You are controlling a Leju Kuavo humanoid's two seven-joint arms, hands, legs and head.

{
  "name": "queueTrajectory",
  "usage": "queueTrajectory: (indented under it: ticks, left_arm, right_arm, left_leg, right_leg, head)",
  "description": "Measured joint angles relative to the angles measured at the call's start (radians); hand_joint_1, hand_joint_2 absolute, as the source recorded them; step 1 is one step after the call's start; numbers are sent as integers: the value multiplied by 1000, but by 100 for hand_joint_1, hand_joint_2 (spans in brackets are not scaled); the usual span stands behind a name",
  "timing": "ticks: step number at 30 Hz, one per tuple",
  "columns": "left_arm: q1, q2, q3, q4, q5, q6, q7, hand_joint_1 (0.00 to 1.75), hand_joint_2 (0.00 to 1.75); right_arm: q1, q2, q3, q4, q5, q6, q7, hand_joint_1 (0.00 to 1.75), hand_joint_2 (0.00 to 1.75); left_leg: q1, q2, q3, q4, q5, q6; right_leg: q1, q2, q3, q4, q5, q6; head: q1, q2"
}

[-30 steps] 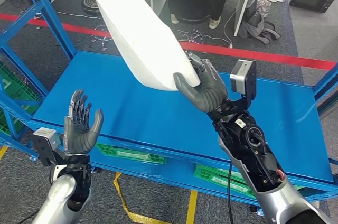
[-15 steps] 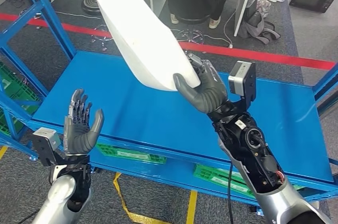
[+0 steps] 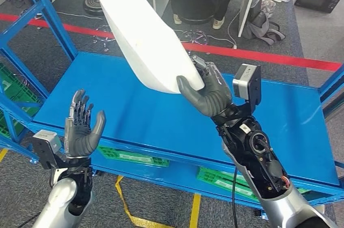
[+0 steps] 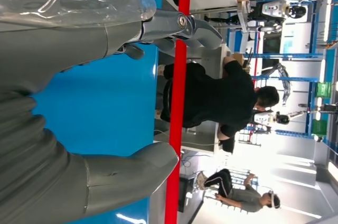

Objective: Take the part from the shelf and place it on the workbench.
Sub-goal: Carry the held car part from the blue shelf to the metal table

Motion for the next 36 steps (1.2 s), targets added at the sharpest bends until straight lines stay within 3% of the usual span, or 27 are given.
queueTrajectory:
  ticks: [21,26,28,30,33,34,35,36]
  left_arm:
    - [-5,-3,0,-1,1,-16,-12,0,175]
    - [-17,-4,0,0,0,-15,-13,0,175]
    - [-21,-6,0,0,0,-15,-13,0,175]
    - [-27,-9,0,1,2,-15,-15,0,175]
    - [-32,-9,0,7,8,-17,-19,0,175]
    - [-33,-9,0,10,11,-18,-21,0,175]
    - [-33,-9,0,12,12,-18,-23,0,175]
    - [-35,-9,0,15,13,-18,-24,0,175]
  right_arm:
    - [13,0,0,0,64,-32,-1,175,175]
    - [18,0,0,0,72,-40,-1,175,175]
    - [19,0,0,0,72,-40,-1,175,175]
    - [18,0,-1,0,73,-40,-1,175,175]
    - [19,0,0,3,74,-39,-2,175,175]
    - [19,0,1,5,74,-39,-2,175,175]
    - [20,0,1,6,74,-39,-2,175,175]
    - [20,0,1,6,74,-39,-2,175,175]
  left_leg:
    - [0,0,0,0,0,0]
    - [-7,2,-1,4,-7,16]
    - [1,1,13,-17,1,19]
    - [10,0,31,-37,8,22]
    - [12,-7,38,-40,5,21]
    - [14,-14,38,-38,3,17]
    - [18,-22,39,-36,0,13]
    - [23,-31,39,-31,-3,7]
  right_leg:
    - [0,0,0,0,0,0]
    - [-3,0,3,-6,-2,8]
    - [0,-3,3,-3,-8,12]
    - [0,-9,-21,59,-47,20]
    - [-13,-16,-110,251,-131,35]
    - [-19,-17,-124,276,-132,41]
    - [-26,-17,-117,260,-113,47]
    - [-33,-14,-89,204,-79,54]
  head:
    - [0,0]
    - [-4,0]
    - [-3,0]
    - [3,0]
    - [13,0]
    - [14,0]
    - [14,0]
    - [15,0]
